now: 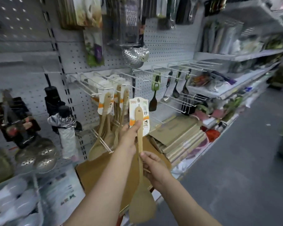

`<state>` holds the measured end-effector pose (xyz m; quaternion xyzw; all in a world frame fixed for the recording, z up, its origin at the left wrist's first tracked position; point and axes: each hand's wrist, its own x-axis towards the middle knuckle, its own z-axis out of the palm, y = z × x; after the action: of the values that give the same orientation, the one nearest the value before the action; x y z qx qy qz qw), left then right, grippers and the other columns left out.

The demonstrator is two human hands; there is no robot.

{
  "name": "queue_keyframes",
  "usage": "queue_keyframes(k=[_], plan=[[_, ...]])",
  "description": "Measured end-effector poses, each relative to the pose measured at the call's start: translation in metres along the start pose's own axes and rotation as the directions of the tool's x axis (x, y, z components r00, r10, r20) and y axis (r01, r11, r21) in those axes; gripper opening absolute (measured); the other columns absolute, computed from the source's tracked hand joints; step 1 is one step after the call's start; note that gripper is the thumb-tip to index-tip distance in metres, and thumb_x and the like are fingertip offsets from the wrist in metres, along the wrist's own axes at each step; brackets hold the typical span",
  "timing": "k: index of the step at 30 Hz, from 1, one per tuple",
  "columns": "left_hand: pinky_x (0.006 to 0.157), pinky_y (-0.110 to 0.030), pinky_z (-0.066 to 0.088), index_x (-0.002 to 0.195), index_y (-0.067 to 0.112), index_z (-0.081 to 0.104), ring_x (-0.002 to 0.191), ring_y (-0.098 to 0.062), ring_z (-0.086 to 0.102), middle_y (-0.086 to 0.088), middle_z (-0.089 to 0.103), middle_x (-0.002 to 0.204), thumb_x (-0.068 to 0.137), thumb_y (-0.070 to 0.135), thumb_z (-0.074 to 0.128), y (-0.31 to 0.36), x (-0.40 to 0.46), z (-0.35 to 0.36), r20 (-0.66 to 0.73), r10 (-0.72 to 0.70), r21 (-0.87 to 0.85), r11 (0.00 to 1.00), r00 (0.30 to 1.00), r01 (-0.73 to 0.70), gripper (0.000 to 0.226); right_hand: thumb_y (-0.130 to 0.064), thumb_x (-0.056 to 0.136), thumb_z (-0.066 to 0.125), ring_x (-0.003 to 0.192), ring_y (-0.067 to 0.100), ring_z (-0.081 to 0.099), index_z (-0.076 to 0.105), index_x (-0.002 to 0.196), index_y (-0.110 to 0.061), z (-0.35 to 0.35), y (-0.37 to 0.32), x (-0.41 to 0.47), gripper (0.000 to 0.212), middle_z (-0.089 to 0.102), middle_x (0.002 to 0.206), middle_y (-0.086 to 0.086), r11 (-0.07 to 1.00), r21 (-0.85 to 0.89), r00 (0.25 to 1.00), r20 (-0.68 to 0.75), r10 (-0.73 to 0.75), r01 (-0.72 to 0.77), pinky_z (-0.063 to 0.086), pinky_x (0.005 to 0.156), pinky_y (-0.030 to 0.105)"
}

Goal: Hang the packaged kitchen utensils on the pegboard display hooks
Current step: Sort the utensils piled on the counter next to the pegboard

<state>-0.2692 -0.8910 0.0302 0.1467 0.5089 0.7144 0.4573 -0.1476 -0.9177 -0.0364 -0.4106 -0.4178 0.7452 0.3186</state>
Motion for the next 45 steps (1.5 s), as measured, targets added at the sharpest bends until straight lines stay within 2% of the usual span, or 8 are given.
queue_keyframes(k=[5,10,15,18,23,28,42,45], plan=[[0.076,-0.036,0.050,0.095,0.014,0.069,0.078,-0.021,0.064,-0.006,0.071,0.088,0.092,0.018,0.073,0.005,0.026,0.049,-0.106,0.055,0.015,0.998,0.993,-0.053,0.006,-0.020,0.096,0.068,0.067,0.014,0.063,0.072,0.106,-0.011,-0.036,-0.041,0.049,0.014,0.070,0.084,0.005,1.000,-0.007,0.991,0.135,0.015,-0.014,0.048,0.062,0.027],[0.062,-0.031,0.043,0.094,0.013,0.064,0.072,-0.016,0.058,-0.002,0.065,0.082,0.094,0.016,0.069,0.006,0.043,0.084,-0.224,0.088,-0.001,0.996,0.970,-0.091,0.006,-0.019,0.095,0.070,0.065,0.014,0.061,0.072,0.103,-0.014,-0.061,-0.069,0.083,0.010,0.069,0.083,0.007,0.998,-0.042,0.973,0.225,0.056,-0.047,0.045,0.058,0.025],[0.087,-0.043,0.052,0.114,0.012,0.065,0.092,-0.029,0.062,-0.007,0.070,0.103,0.089,0.020,0.075,0.000,0.054,0.091,-0.312,0.086,-0.019,0.995,0.946,-0.097,0.027,-0.019,0.094,0.071,0.064,0.014,0.059,0.072,0.101,-0.016,-0.072,-0.075,0.103,0.008,0.067,0.085,0.008,0.992,-0.076,0.948,0.296,0.120,-0.101,0.044,0.057,0.024],[0.076,-0.038,0.052,0.116,0.012,0.067,0.089,-0.026,0.063,-0.006,0.070,0.101,0.090,0.019,0.075,-0.001,0.061,0.091,-0.359,0.095,-0.019,0.994,0.928,-0.109,0.029,-0.020,0.094,0.071,0.062,0.013,0.060,0.072,0.100,-0.015,-0.074,-0.075,0.114,0.008,0.068,0.080,0.005,0.988,-0.093,0.934,0.325,0.146,-0.122,0.044,0.057,0.024],[0.067,-0.033,0.050,0.102,0.014,0.068,0.081,-0.024,0.062,-0.007,0.070,0.097,0.092,0.019,0.073,-0.004,0.084,0.083,-0.385,0.105,-0.010,0.993,0.917,-0.118,0.012,-0.018,0.095,0.070,0.064,0.014,0.060,0.071,0.102,-0.013,-0.068,-0.075,0.135,0.010,0.068,0.081,0.006,0.983,-0.091,0.917,0.355,0.180,-0.158,0.047,0.061,0.026],[0.060,-0.031,0.050,0.119,0.011,0.066,0.079,-0.022,0.064,-0.006,0.071,0.097,0.091,0.020,0.073,-0.004,0.107,0.072,-0.400,0.107,-0.011,0.993,0.910,-0.121,0.030,-0.017,0.093,0.072,0.067,0.016,0.062,0.072,0.104,-0.012,-0.056,-0.072,0.158,0.012,0.069,0.082,0.006,0.977,-0.102,0.915,0.345,0.210,-0.186,0.049,0.065,0.028],[0.088,-0.048,0.056,0.108,0.009,0.070,0.091,-0.028,0.067,-0.013,0.076,0.105,0.087,0.019,0.078,0.032,0.181,0.031,-0.369,0.123,0.018,0.992,0.921,-0.126,0.024,-0.019,0.096,0.069,0.079,0.019,0.072,0.072,0.101,-0.013,0.010,-0.083,0.231,0.009,0.078,0.091,0.007,0.946,-0.243,0.900,0.328,0.287,-0.213,0.059,0.076,0.032],[0.067,-0.033,0.052,0.105,0.011,0.070,0.084,-0.021,0.067,-0.006,0.075,0.098,0.088,0.022,0.077,0.032,0.190,0.025,-0.372,0.129,0.047,0.992,0.919,-0.120,0.022,-0.022,0.098,0.066,0.087,0.019,0.070,0.071,0.111,-0.011,0.020,-0.089,0.239,0.018,0.078,0.097,0.007,0.952,-0.246,0.907,0.333,0.257,-0.179,0.058,0.084,0.033]])
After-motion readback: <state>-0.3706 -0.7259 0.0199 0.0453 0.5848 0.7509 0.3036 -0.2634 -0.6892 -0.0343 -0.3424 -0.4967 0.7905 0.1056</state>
